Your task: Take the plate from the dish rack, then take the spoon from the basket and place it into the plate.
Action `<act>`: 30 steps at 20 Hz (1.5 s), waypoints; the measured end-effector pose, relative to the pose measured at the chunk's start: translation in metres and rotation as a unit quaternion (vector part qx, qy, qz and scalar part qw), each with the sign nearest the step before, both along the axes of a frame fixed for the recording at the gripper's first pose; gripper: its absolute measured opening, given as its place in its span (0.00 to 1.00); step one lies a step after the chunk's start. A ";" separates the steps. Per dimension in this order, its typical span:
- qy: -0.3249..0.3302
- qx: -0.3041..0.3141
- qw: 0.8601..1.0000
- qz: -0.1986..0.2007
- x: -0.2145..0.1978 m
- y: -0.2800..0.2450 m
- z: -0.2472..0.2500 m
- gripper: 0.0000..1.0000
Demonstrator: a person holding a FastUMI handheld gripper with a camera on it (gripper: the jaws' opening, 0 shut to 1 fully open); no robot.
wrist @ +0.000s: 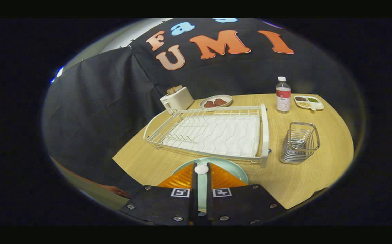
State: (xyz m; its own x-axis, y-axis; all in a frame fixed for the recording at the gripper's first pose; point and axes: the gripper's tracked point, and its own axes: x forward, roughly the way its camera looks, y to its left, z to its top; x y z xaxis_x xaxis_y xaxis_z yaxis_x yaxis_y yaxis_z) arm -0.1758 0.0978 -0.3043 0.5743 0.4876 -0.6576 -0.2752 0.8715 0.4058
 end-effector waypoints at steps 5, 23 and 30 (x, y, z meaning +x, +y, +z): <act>-0.007 0.007 1.000 0.001 -0.001 0.006 -0.011 0.11; 0.001 0.021 0.994 -0.103 0.013 -0.049 0.001 0.43; -0.134 -0.031 0.975 -0.174 0.078 -0.099 0.081 0.84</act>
State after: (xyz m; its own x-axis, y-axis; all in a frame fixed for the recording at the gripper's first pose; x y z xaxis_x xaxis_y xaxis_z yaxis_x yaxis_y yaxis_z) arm -0.0978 -0.0007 -0.2231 0.8529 0.1957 -0.4840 -0.0465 0.9519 0.3029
